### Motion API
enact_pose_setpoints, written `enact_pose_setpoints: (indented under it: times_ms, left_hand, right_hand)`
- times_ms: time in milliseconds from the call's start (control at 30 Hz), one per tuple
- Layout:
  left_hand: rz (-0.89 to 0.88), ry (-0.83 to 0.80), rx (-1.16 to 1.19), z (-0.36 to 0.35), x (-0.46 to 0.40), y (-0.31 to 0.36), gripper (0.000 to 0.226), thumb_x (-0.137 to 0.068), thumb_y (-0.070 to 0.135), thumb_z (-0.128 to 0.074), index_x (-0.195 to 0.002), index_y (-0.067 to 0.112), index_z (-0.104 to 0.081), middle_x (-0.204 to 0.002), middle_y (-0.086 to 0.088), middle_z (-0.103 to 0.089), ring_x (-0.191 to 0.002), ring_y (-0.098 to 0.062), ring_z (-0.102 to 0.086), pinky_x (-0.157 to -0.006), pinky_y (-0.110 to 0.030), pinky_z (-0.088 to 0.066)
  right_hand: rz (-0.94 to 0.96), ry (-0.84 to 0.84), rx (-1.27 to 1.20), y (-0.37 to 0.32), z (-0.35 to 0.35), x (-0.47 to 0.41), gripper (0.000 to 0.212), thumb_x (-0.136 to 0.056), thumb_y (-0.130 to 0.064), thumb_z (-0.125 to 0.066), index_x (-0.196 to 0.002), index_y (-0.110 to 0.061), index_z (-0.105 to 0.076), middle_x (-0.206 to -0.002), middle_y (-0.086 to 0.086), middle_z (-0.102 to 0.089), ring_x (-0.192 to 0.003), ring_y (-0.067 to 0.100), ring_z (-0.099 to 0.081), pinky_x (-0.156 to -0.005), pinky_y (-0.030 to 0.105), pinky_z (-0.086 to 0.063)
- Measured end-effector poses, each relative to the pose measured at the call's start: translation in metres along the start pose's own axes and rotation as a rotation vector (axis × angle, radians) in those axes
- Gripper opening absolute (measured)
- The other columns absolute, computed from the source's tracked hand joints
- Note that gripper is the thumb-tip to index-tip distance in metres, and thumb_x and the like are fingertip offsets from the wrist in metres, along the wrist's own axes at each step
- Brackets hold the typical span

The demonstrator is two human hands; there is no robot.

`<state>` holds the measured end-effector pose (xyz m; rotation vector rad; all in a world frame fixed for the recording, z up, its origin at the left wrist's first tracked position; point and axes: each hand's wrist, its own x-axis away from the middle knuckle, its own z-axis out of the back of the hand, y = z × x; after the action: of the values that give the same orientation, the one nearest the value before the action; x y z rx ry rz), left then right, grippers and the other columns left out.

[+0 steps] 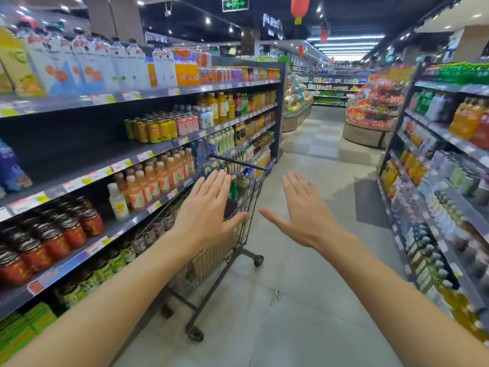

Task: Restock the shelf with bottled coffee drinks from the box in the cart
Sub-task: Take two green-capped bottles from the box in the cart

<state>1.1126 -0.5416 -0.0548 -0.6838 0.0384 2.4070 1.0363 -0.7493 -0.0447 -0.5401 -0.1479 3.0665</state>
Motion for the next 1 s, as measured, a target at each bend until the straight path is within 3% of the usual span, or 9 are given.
enact_pose_setpoints:
  times_ms: [100, 367, 567, 700, 833, 1000]
  left_hand:
    - [0.039, -0.029, -0.025, -0.028, -0.029, -0.023, 0.104, -0.078, 0.079, 0.007, -0.153, 0.008, -0.008, -0.161, -0.008, -0.007, -0.149, -0.021, -0.002, -0.122, -0.04, -0.007]
    - [0.175, -0.103, -0.069, -0.136, -0.088, -0.11, 0.091, -0.089, 0.072, -0.027, -0.147, 0.003, -0.033, -0.155, -0.013, -0.03, -0.145, -0.025, -0.025, -0.119, -0.041, -0.019]
    - [0.268, -0.141, -0.042, -0.202, -0.157, -0.197, 0.092, -0.088, 0.072, -0.024, -0.149, 0.003, -0.029, -0.157, -0.012, -0.026, -0.147, -0.024, -0.019, -0.119, -0.039, -0.012]
    - [0.324, -0.169, -0.061, -0.237, -0.192, -0.251, 0.09, -0.089, 0.072, -0.023, -0.146, 0.003, -0.036, -0.153, -0.013, -0.033, -0.144, -0.025, -0.027, -0.116, -0.038, -0.01]
    - [0.374, -0.174, -0.01, -0.272, -0.21, -0.296, 0.095, -0.085, 0.073, -0.012, -0.152, 0.006, -0.018, -0.159, -0.01, -0.018, -0.148, -0.022, -0.012, -0.117, -0.034, -0.001]
    - [0.438, -0.194, -0.014, -0.313, -0.223, -0.337, 0.096, -0.085, 0.074, -0.013, -0.151, 0.005, -0.02, -0.159, -0.01, -0.02, -0.148, -0.022, -0.015, -0.114, -0.032, 0.003]
  right_hand:
    - [0.058, -0.025, -0.03, 0.001, -0.031, -0.05, 0.099, -0.088, -0.078, -0.023, -0.156, -0.01, -0.002, -0.164, 0.007, 0.003, -0.151, 0.018, 0.009, -0.123, 0.04, 0.002]
    - [0.176, -0.115, -0.103, -0.003, -0.117, -0.195, 0.097, -0.087, -0.077, -0.022, -0.157, -0.012, -0.001, -0.164, 0.003, 0.006, -0.15, 0.015, 0.009, -0.123, 0.038, 0.001]
    - [0.231, -0.164, -0.131, -0.027, -0.183, -0.327, 0.098, -0.087, -0.079, -0.023, -0.157, -0.013, -0.002, -0.164, 0.003, 0.004, -0.151, 0.015, 0.008, -0.121, 0.036, 0.003]
    - [0.275, -0.199, -0.155, -0.048, -0.218, -0.398, 0.1, -0.086, -0.08, -0.02, -0.157, -0.013, 0.001, -0.164, 0.002, 0.007, -0.15, 0.013, 0.011, -0.123, 0.037, 0.002]
    - [0.313, -0.243, -0.172, -0.064, -0.254, -0.448, 0.1, -0.086, -0.08, -0.021, -0.157, -0.013, 0.001, -0.164, 0.001, 0.008, -0.15, 0.013, 0.012, -0.121, 0.033, 0.006]
    - [0.348, -0.309, -0.192, -0.076, -0.305, -0.502, 0.1, -0.086, -0.081, -0.02, -0.157, -0.014, 0.001, -0.164, 0.001, 0.008, -0.15, 0.013, 0.012, -0.121, 0.034, 0.006]
